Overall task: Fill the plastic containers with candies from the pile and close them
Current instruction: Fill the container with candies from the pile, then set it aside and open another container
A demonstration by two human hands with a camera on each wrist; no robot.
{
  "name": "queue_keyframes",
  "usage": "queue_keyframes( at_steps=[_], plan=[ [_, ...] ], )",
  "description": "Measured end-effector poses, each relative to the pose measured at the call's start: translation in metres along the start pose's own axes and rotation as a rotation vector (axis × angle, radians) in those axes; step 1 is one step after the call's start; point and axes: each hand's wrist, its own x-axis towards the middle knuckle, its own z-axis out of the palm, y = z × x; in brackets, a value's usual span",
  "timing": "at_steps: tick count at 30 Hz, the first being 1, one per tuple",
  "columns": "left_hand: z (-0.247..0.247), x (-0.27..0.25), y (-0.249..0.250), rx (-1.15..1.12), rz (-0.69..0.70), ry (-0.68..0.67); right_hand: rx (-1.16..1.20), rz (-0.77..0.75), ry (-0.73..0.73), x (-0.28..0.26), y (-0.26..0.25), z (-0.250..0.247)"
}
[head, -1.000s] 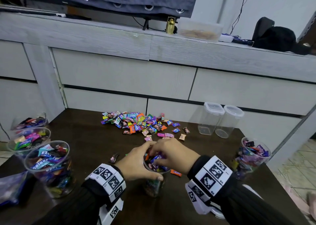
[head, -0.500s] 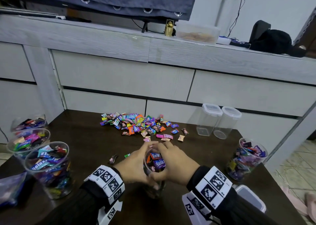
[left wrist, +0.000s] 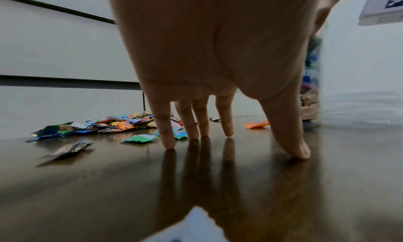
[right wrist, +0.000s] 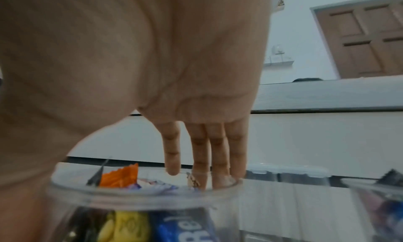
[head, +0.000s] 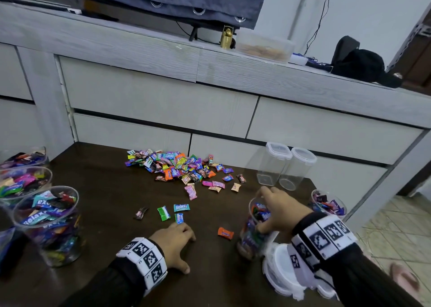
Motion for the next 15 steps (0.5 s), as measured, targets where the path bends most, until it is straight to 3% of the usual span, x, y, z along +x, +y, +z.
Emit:
queue_keyframes(
  at_steps=[8, 15],
  plan=[
    [0.008, 0.003, -0.005, 0.040, 0.001, 0.027, -0.070, 0.271, 0.038, 0.047, 0.036, -0.022],
    [0.025, -0.001, -0.009, 0.011, -0.007, 0.109, -0.125, 0.430, 0.116, 0.058, 0.047, -0.010]
  ],
)
